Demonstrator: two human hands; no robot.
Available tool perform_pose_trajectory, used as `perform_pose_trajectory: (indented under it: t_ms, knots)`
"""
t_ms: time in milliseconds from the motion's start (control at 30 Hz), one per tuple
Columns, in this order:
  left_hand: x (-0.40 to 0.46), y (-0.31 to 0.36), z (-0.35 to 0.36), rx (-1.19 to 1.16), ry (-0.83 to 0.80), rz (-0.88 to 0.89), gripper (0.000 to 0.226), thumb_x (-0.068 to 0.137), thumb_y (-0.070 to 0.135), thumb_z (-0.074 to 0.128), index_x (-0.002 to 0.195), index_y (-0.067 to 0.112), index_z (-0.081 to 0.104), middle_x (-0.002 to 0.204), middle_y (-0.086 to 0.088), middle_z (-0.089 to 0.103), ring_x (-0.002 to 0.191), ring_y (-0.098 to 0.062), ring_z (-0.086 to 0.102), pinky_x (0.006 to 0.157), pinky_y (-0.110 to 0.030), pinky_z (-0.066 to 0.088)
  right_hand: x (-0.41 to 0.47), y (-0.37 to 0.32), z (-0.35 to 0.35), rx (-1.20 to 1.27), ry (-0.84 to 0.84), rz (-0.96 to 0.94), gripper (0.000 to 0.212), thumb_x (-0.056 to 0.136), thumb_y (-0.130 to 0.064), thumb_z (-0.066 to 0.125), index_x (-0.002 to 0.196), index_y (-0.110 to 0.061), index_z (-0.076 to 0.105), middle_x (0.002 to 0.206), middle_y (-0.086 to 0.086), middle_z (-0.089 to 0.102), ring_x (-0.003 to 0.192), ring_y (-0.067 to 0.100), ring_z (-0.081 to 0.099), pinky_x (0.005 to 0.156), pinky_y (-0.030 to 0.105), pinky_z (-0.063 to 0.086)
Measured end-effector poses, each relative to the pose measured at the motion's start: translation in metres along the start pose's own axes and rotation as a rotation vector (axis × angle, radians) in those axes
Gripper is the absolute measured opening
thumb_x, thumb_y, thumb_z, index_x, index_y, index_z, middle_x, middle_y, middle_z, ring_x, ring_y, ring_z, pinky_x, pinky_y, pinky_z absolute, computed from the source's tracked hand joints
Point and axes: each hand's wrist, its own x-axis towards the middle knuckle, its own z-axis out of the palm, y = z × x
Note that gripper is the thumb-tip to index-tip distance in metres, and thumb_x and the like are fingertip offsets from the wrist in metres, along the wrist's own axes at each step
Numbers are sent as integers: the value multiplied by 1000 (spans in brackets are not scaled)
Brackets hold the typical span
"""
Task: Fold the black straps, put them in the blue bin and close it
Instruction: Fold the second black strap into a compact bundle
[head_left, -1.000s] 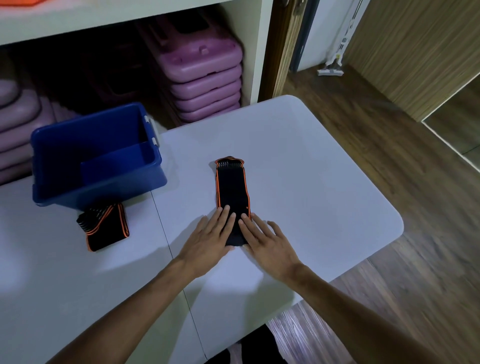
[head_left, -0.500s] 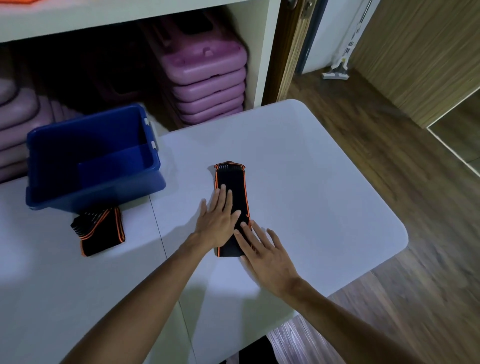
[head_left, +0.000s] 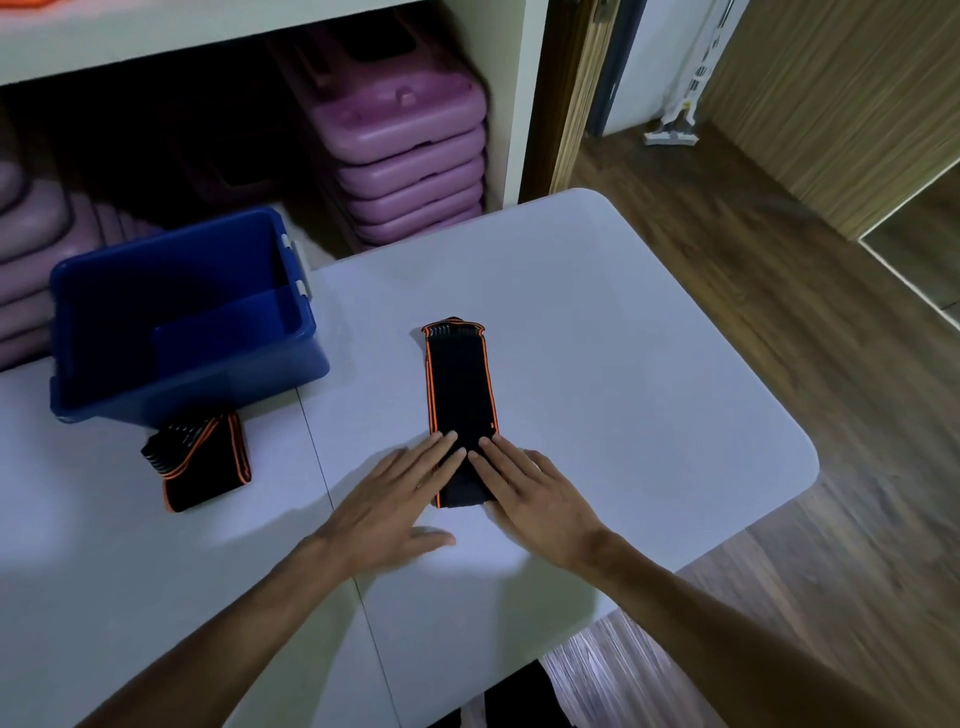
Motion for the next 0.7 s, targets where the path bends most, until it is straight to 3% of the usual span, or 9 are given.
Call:
perform_pose_trajectory:
  t_ms: [67, 167, 300, 400, 500, 567, 633, 700]
  knots:
    - [4, -4, 5, 36, 8, -8, 72, 93, 52, 39, 152, 19, 12, 161, 0, 7, 147, -14, 6, 118, -33, 16, 2, 1, -2, 16, 33, -17, 41, 97, -26, 52, 131, -4, 59, 138, 12, 57, 129, 25, 54, 95, 40, 50]
    - [14, 0, 3, 60, 86, -19, 54, 93, 28, 32, 142, 7, 38, 148, -11, 40, 136, -23, 40, 106, -39, 42, 9, 4, -11, 25, 47, -32, 38, 99, -28, 51, 126, -4, 63, 131, 10, 63, 121, 23, 60, 90, 37, 52]
    - [14, 8, -6, -194, 271, -75, 43, 89, 10, 48, 132, 9, 52, 133, -6, 59, 119, -22, 57, 99, -31, 43, 22, 8, -27, 187, -16, 13, 38, 104, -24, 33, 120, -6, 64, 115, 7, 70, 108, 22, 65, 82, 37, 53]
    - [17, 15, -17, -374, 322, -200, 36, 90, 8, 53, 125, 16, 56, 110, 0, 69, 94, -20, 62, 79, -24, 44, 28, 10, -33, 358, -51, 113, 37, 104, -26, 33, 121, -8, 61, 114, 6, 69, 107, 22, 62, 86, 38, 50]
    - [16, 19, -19, -433, 326, -239, 35, 89, 9, 51, 123, 18, 53, 111, 3, 65, 94, -16, 58, 78, -22, 41, 31, 8, -40, 425, 2, 149, 46, 105, -34, 29, 117, -7, 64, 116, 10, 69, 110, 20, 59, 94, 29, 43]
    - [13, 22, -14, -407, 251, -207, 46, 87, 4, 51, 132, 12, 45, 131, -2, 56, 114, -21, 54, 93, -27, 42, 23, 8, -40, 442, -20, 83, 40, 105, -34, 36, 115, -7, 63, 119, 10, 68, 116, 21, 58, 96, 27, 41]
    - [8, 29, -4, -327, 126, -184, 49, 88, 0, 47, 135, 6, 38, 152, -8, 34, 140, -22, 31, 111, -32, 31, 9, 10, -33, 432, -124, 26, 25, 99, -31, 54, 112, -11, 60, 136, 8, 59, 135, 21, 46, 104, 28, 38]
    - [3, 32, 5, -280, 66, -165, 37, 89, -1, 43, 126, 6, 41, 158, -9, 15, 147, -21, 11, 117, -35, 23, -4, 7, -25, 434, -234, 51, 23, 92, -28, 64, 108, -13, 56, 154, 9, 39, 146, 20, 28, 111, 31, 35]
